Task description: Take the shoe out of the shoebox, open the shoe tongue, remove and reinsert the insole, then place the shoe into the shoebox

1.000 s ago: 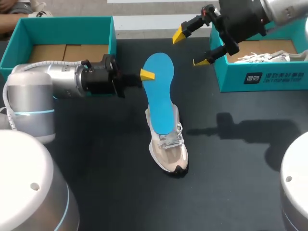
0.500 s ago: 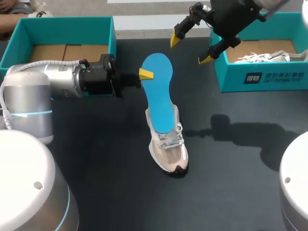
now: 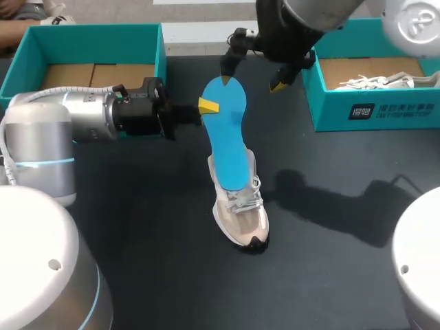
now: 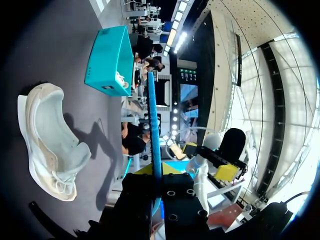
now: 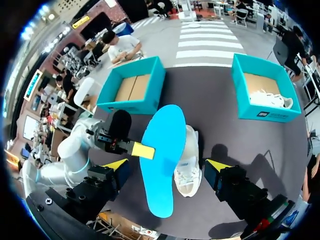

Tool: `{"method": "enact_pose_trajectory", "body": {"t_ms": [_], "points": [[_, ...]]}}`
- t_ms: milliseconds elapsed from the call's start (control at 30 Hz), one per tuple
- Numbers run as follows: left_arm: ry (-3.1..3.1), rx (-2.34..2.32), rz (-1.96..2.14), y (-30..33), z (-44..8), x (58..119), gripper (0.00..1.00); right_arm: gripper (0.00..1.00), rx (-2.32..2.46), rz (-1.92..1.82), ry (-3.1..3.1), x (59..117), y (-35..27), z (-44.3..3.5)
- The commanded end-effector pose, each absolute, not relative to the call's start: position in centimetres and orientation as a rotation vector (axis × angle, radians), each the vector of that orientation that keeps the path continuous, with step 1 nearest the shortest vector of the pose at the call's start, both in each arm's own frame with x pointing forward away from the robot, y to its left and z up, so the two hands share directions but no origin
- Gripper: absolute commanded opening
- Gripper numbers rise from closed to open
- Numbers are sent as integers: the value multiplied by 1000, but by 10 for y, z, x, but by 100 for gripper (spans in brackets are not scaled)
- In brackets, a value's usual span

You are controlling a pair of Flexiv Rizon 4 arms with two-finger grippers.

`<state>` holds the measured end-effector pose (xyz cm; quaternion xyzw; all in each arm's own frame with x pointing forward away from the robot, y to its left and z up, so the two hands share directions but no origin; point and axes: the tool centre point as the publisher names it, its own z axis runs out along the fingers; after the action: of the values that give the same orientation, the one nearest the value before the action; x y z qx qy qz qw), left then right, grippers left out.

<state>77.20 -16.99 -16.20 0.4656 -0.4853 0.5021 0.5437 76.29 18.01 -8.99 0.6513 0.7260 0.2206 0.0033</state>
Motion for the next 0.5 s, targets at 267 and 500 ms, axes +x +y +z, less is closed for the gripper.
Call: {"method": "enact_pose_trajectory", "body": {"t_ms": [267, 500], "points": [[-1152, 1106, 1193, -170, -162, 771, 0, 100, 2008, 440, 2152, 762, 187, -87], [-1152, 1106, 1193, -170, -162, 771, 0, 100, 1942, 401, 2181, 761, 213, -91]]}}
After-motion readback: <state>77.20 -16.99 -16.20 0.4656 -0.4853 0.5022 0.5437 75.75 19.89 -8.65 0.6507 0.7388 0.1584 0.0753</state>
